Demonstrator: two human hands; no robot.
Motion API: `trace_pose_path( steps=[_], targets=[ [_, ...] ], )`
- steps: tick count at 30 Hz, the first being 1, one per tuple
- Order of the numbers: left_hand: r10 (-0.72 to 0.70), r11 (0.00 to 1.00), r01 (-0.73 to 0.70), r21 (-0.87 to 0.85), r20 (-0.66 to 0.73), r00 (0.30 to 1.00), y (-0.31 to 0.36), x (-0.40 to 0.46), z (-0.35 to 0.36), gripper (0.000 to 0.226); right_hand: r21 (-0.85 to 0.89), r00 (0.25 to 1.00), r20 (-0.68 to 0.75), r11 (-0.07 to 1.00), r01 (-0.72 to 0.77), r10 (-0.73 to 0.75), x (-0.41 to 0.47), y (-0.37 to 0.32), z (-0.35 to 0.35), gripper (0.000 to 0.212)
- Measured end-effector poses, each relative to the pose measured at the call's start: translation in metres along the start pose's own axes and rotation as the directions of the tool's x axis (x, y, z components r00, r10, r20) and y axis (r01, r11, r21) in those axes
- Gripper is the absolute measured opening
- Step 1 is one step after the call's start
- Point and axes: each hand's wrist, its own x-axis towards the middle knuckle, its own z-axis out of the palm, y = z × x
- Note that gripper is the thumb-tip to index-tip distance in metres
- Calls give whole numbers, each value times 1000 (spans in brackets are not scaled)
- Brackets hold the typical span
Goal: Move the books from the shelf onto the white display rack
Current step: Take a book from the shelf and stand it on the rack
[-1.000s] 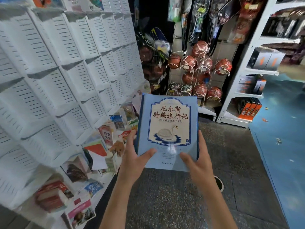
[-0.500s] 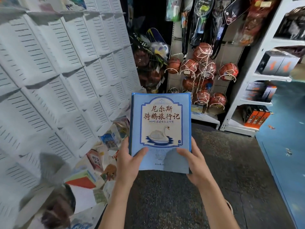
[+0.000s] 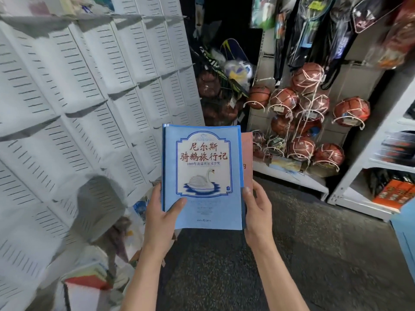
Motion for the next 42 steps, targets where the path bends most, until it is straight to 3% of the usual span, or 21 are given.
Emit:
trace_pose_path(
  steps=[4, 11, 17, 21, 27, 32, 35, 38, 42],
  targets=[
    [16, 999, -13, 49, -60, 998, -4, 35, 28, 54, -60, 999, -14, 997, 43, -44, 56, -3, -7, 29],
    [8, 994, 16, 113, -214, 977, -26, 74, 34, 56, -308, 959, -15, 913, 265, -284, 130, -11, -32, 30],
    [-21, 976, 71, 205, -238, 971, -50, 108, 44, 61, -168, 947, 50, 932, 321, -317, 167, -14, -15, 30],
    [-47, 985, 89, 151, -261, 964, -54, 139, 51, 55, 13, 969, 132, 978, 209, -209, 185, -7, 17, 27],
    [-107, 994, 104, -25, -221, 969, -45, 192, 54, 36, 3, 984, 169, 999, 53, -53, 224, 20, 64, 25],
    [-117, 991, 105, -76, -163, 980, -41, 237, 40, 55, -53, 987, 159, 998, -19, 27, 257, 36, 104, 22],
    [-115, 988, 97, -123, -153, 981, -43, 263, 29, 62, -167, 983, 186, 986, 16, 15, 268, 45, 129, 22],
    [-87, 984, 65, -165, -134, 987, -46, 283, 16, 55, -312, 961, 276, 943, 118, -29, 278, 49, 150, 27],
    [-76, 980, 38, -198, -188, 979, -46, 303, 2, 52, -427, 887, 455, 857, 289, -73, 289, 50, 170, 63]
  ],
)
